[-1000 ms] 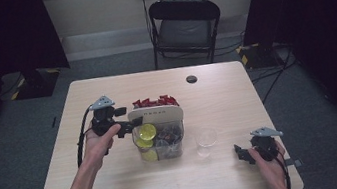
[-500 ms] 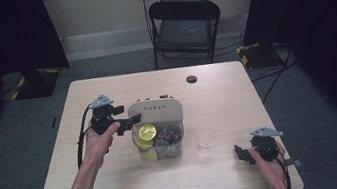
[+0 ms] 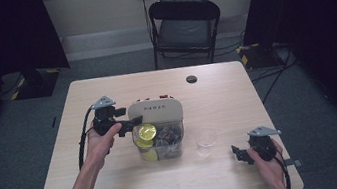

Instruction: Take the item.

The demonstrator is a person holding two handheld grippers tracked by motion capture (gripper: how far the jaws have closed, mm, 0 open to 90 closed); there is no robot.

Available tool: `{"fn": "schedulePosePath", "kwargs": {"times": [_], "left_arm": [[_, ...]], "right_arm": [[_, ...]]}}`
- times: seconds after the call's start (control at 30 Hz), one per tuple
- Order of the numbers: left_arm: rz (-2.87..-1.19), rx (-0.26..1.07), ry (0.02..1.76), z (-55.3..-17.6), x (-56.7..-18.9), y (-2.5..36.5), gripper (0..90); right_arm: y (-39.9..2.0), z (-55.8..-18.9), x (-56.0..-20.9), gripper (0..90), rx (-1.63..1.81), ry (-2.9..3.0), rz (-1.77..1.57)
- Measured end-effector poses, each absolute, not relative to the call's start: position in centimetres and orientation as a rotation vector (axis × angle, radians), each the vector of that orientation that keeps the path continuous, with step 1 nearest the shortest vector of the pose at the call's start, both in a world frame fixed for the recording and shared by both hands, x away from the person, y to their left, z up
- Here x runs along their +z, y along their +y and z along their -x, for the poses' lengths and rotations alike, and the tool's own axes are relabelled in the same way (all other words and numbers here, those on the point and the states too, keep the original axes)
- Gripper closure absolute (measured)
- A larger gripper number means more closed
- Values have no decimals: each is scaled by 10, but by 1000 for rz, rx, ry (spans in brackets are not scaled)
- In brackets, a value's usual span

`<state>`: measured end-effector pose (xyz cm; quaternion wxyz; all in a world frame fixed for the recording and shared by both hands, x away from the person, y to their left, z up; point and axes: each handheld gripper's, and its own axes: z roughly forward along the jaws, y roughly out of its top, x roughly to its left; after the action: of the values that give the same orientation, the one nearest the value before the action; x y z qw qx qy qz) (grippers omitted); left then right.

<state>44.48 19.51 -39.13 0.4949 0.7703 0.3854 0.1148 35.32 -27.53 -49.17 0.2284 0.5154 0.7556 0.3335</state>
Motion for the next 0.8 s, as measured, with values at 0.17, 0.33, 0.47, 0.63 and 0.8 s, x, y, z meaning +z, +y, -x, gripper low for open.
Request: {"fn": "schedulePosePath", "kwargs": {"times": [0.17, 0.33, 0.47, 0.63, 0.8], "left_arm": [[-1880, 288, 924, -445, -391, 191, 161], [-1888, 285, 921, -445, -392, 188, 166], [-1889, 278, 922, -446, -391, 189, 162], [-1889, 284, 927, -445, -390, 190, 157], [-1884, 280, 924, -446, -391, 191, 156]], "right_arm": [[-275, -347, -486, 149, 967, 2086, -1388], [-271, -343, -476, 162, 1043, 2109, -1367], [-268, -340, -467, 182, 1082, 2111, -1338], [-263, -337, -453, 212, 1155, 2115, -1296], [-256, -334, -439, 249, 1213, 2105, -1270]]}}
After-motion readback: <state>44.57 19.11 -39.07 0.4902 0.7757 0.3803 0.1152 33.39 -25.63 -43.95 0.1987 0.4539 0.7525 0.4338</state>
